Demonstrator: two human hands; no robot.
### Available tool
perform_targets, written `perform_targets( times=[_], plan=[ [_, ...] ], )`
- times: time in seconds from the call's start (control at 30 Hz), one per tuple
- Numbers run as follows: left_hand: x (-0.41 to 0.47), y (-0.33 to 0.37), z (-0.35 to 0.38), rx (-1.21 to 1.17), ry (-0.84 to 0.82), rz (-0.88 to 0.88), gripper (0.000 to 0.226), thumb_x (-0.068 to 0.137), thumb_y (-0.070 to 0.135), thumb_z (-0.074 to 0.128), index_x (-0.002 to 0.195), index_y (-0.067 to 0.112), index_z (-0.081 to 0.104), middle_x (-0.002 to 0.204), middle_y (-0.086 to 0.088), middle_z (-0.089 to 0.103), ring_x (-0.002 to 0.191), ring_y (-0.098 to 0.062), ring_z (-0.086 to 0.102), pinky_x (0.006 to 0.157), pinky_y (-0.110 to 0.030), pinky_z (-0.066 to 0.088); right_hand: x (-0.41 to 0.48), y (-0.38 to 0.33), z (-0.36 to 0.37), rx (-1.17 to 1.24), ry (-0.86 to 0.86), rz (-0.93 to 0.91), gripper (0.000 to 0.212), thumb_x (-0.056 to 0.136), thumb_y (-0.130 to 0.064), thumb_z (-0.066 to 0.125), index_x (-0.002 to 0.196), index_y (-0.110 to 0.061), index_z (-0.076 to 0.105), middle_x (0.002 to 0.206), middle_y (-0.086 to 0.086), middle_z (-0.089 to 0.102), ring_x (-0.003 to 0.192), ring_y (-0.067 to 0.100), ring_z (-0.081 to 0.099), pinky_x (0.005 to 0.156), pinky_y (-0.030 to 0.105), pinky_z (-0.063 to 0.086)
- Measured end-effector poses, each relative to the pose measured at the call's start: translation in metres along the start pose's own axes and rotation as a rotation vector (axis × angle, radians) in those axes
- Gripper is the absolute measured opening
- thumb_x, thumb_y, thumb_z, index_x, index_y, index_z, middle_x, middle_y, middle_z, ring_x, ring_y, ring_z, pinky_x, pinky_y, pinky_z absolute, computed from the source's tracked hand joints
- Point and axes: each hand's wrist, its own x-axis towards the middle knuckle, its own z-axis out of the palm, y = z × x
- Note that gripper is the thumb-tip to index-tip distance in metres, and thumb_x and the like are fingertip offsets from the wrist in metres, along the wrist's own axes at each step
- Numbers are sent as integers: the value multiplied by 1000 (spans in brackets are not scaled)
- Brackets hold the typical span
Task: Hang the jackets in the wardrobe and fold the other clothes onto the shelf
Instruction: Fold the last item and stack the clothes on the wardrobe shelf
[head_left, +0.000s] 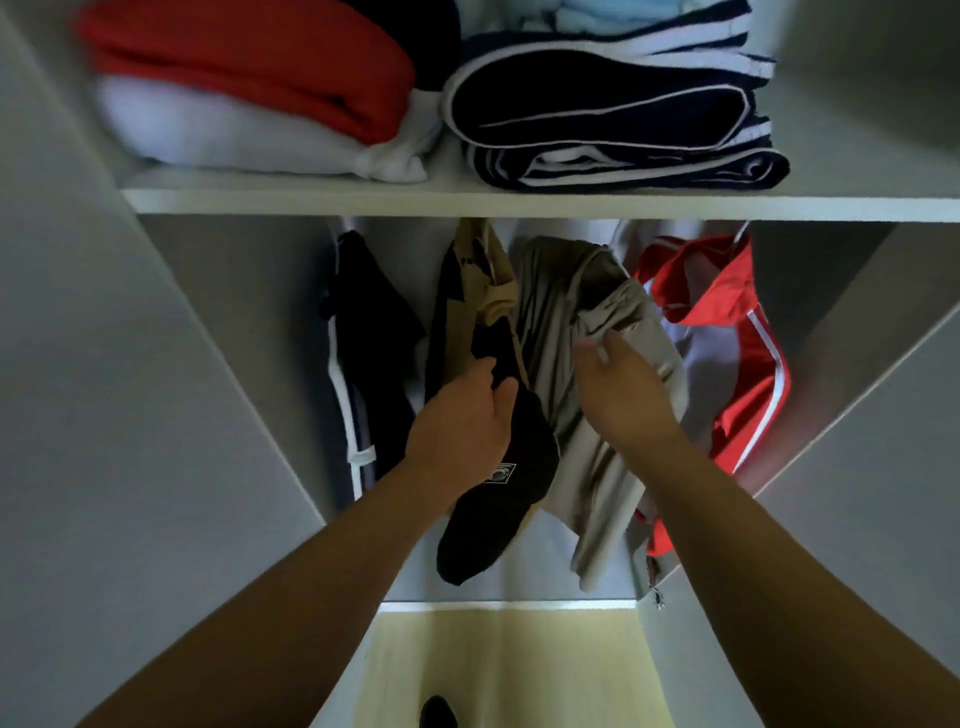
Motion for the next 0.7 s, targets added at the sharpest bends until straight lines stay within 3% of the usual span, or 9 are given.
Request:
perform_targets(
  times=[0.13, 0.2, 0.27, 0.33, 0.4, 0.5, 0.6, 0.67, 0.7],
  plan=[
    [-78, -9, -37, 8, 249, -22, 52, 107, 46, 35, 151, 20, 40, 143, -2, 57, 132, -19, 52, 105, -26, 37, -60, -32, 6, -72, -132, -196, 36, 109, -42, 32, 108, -12, 52, 101, 8, 58, 110, 35, 59, 74, 27, 29],
    [-126, -10, -54, 34, 364, -59, 53, 106, 47, 34, 152, 21, 38, 147, 0, 53, 134, -18, 50, 105, -24, 33, -98, -45, 10, -70, -221, -273, 46, 109, -45, 30, 131, -12, 53, 126, 10, 61, 124, 31, 54, 87, 27, 36],
    [-176, -11, -70, 130, 477, -73, 53, 107, 44, 34, 153, 18, 38, 152, -3, 48, 139, -20, 46, 109, -23, 28, -140, -56, 15, -60, -286, -308, 56, 108, -47, 30, 155, -17, 35, 155, 6, 45, 142, 25, 41, 104, 24, 29],
    [-222, -13, -87, 292, 624, -42, 52, 107, 41, 34, 151, 14, 39, 160, -7, 38, 148, -24, 34, 119, -31, 23, -178, -66, 20, -27, -351, -350, 58, 108, -48, 29, 159, -20, 29, 157, 3, 42, 146, 25, 35, 110, 26, 25],
    [-260, -20, -108, 512, 793, -61, 53, 106, 39, 38, 151, 12, 39, 165, -12, 25, 155, -28, 16, 125, -44, 15, -212, -76, 24, 5, -387, -417, 55, 108, -47, 30, 155, -19, 35, 143, 5, 52, 143, 31, 41, 108, 32, 31],
    [-303, -34, -141, 672, 1033, -273, 67, 97, 39, 50, 154, 8, 32, 166, -26, 9, 154, -43, 3, 124, -57, 8, -254, -88, 25, 14, -415, -458, 55, 108, -45, 32, 155, -17, 34, 153, 9, 47, 141, 29, 42, 111, 35, 32],
    [-326, -45, -162, 466, 1105, -409, 85, 89, 33, 60, 158, 5, 18, 163, -34, -2, 152, -49, 1, 122, -58, 11, -277, -91, 20, -7, -433, -469, 56, 109, -45, 30, 159, -20, 27, 151, 11, 49, 137, 30, 46, 103, 31, 36],
    [-330, -47, -168, 212, 1060, -348, 87, 89, 27, 63, 158, 3, 14, 163, -30, 2, 152, -42, 12, 122, -45, 19, -285, -88, 14, -4, -430, -457, 55, 109, -44, 30, 157, -19, 29, 145, 12, 53, 132, 30, 50, 95, 29, 35],
    [-331, -46, -170, 129, 1048, -312, 84, 89, 23, 65, 155, 2, 18, 161, -28, 13, 148, -39, 23, 119, -38, 23, -289, -87, 10, -4, -419, -451, 54, 109, -43, 31, 155, -16, 33, 142, 12, 55, 130, 30, 51, 92, 29, 34]
  ],
)
